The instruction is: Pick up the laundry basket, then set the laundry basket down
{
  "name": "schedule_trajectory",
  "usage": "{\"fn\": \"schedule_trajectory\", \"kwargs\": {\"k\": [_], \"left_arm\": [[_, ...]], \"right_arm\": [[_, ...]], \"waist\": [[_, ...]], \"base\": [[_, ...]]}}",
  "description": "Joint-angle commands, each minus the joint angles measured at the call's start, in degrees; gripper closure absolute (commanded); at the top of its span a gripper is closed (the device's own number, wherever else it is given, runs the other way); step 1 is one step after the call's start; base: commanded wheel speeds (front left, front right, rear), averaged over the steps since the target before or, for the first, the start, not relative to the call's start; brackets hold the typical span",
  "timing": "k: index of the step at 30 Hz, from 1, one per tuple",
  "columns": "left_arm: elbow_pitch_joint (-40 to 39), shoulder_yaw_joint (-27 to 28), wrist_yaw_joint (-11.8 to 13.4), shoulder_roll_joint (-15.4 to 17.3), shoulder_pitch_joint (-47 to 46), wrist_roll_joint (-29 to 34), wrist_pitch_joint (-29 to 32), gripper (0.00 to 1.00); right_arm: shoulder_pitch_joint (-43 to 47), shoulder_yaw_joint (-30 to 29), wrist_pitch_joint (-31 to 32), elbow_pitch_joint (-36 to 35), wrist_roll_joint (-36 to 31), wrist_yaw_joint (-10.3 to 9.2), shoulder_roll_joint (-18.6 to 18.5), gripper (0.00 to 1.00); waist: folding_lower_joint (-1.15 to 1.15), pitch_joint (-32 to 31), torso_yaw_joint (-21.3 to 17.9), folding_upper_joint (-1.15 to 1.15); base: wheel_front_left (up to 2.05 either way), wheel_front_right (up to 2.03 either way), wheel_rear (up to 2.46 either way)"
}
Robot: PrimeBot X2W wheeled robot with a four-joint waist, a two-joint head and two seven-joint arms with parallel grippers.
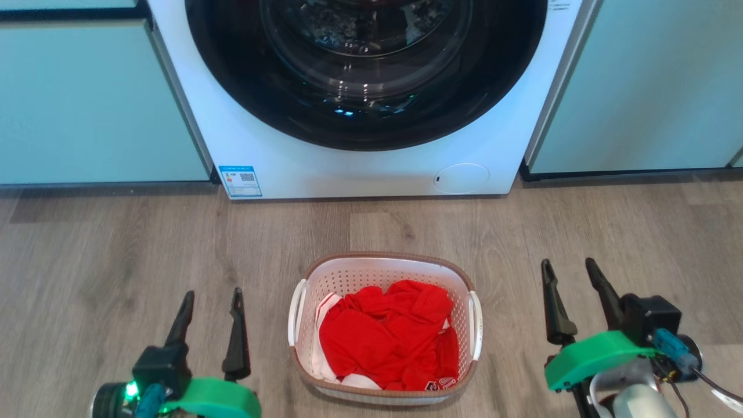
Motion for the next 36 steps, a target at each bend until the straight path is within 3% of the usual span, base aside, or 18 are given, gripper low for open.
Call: {"fn": "schedule_trajectory", "kwargs": {"k": [1,36], "left_arm": [[-2.46,2.79,-0.08,-0.24,-1.21,0.29,-0.29,0.00],[-1.99,3.92,-0.01,-0.43,-0.44,0.14,-0.29,0.00]], "right_arm": [[-0.63,0.54,-0.69,-2.41,-0.33,0.41,0.26,0.00],[-0.05,-1.32,-0.69,-2.62,-1.04,0.41,0.26,0.00]], "waist": [[0.01,-0.35,-0.35,0.00],[0.01,0.03,-0.65,0.00]], "base": [[0.00,0.00,0.00],[0.00,0.00,0.00]]}}
